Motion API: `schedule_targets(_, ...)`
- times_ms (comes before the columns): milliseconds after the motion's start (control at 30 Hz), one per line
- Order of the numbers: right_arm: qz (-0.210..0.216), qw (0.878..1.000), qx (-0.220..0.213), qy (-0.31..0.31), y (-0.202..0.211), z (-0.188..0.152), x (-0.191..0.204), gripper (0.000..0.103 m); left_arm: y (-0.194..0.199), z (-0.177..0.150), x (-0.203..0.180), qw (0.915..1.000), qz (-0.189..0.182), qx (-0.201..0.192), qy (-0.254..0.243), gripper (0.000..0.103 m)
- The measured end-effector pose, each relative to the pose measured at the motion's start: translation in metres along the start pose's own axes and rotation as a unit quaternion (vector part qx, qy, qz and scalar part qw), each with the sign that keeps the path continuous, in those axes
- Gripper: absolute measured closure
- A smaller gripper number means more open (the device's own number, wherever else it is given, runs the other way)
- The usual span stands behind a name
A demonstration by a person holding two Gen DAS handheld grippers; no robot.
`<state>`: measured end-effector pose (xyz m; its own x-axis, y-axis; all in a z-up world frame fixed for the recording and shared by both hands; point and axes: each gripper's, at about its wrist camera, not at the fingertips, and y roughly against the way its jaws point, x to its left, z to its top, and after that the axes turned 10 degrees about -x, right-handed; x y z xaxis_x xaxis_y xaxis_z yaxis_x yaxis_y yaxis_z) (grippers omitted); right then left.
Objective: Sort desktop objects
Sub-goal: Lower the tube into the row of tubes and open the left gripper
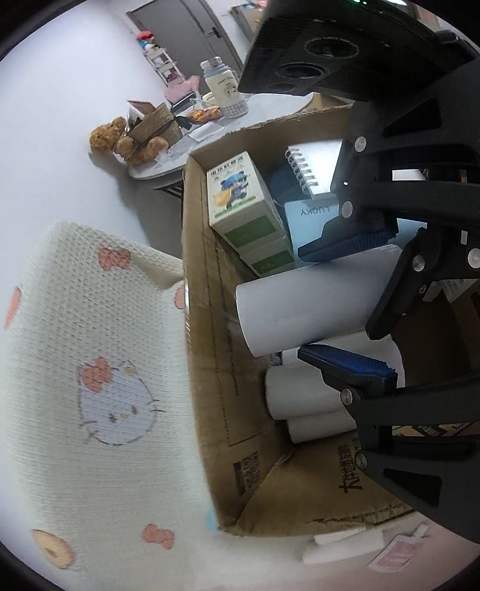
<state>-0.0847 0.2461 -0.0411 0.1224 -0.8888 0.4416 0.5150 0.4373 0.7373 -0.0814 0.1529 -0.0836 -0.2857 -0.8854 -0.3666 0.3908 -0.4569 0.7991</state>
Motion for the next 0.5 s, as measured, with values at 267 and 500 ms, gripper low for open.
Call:
schedule_targets(267,-0.017,0.999,0.028,-0.002,-0.017,-0.003,0.003,0.061,-0.011,-0.005,0.002,0.9998,0.007,0.017,-0.008,0.053)
schedule_targets(500,-0.024,0.999,0.023,0.005,-0.019,-0.001,0.006,0.061,-0.026,-0.007,0.002,0.9982,0.046,0.028,-0.026,0.055)
